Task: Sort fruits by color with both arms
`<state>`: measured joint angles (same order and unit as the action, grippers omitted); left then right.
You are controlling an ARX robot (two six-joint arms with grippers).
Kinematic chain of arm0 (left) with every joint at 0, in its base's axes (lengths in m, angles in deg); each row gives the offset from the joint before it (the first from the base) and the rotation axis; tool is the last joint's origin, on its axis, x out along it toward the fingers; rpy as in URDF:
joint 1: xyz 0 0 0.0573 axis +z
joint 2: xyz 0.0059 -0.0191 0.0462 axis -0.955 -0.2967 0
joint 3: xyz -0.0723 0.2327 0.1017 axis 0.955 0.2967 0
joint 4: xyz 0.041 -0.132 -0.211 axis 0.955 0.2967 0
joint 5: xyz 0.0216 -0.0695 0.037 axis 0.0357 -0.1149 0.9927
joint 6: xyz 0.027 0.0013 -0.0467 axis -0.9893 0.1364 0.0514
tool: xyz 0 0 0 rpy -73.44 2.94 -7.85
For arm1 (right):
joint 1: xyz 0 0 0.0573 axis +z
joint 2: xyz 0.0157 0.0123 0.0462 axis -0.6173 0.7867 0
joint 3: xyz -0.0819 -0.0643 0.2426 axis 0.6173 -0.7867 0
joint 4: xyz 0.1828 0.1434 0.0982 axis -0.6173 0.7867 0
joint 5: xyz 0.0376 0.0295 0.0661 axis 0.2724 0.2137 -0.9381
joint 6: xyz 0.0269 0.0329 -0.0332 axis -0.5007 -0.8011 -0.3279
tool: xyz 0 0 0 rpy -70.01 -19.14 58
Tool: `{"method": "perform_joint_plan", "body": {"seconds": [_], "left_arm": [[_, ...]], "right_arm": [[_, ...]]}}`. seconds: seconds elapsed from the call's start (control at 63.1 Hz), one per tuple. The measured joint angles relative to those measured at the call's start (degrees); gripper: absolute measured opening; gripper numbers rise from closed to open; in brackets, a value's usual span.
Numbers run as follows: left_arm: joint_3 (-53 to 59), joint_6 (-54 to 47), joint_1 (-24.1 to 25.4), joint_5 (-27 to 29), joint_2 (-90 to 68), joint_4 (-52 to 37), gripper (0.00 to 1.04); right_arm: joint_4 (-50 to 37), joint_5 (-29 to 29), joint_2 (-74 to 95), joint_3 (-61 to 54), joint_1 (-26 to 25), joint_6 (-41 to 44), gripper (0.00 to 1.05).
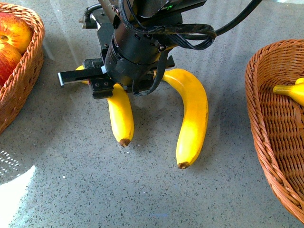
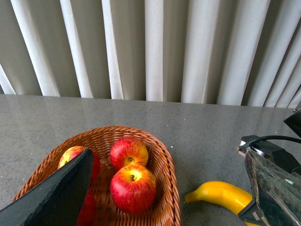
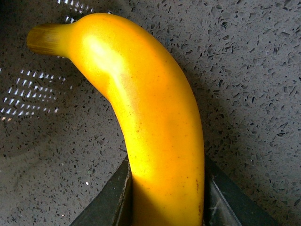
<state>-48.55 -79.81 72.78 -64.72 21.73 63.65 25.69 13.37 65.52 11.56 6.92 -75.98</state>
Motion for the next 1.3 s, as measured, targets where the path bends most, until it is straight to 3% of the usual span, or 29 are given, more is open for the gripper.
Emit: {"method": "perform_joint_plan", "body": {"seconds": [0.364, 0.871, 1.299], "left_arm": [[0.0, 0.0, 0.0, 0.0, 0.0, 0.0, 0.96], [0.0, 0.0, 0.0, 0.02, 0.0, -0.02, 0.96], [0.0, 0.0, 0.0, 0.0, 0.0, 0.0, 0.96]], "right_arm": [[-4.85, -1.49, -4.5, -6.12, -2.19, -2.21, 0.28], [-12.5, -0.66, -26.84, -19.04, -13.68, -2.05, 0.28], [-12.5, -2.62, -47.19, -43.95, -33.7, -0.92, 0.28]]}}
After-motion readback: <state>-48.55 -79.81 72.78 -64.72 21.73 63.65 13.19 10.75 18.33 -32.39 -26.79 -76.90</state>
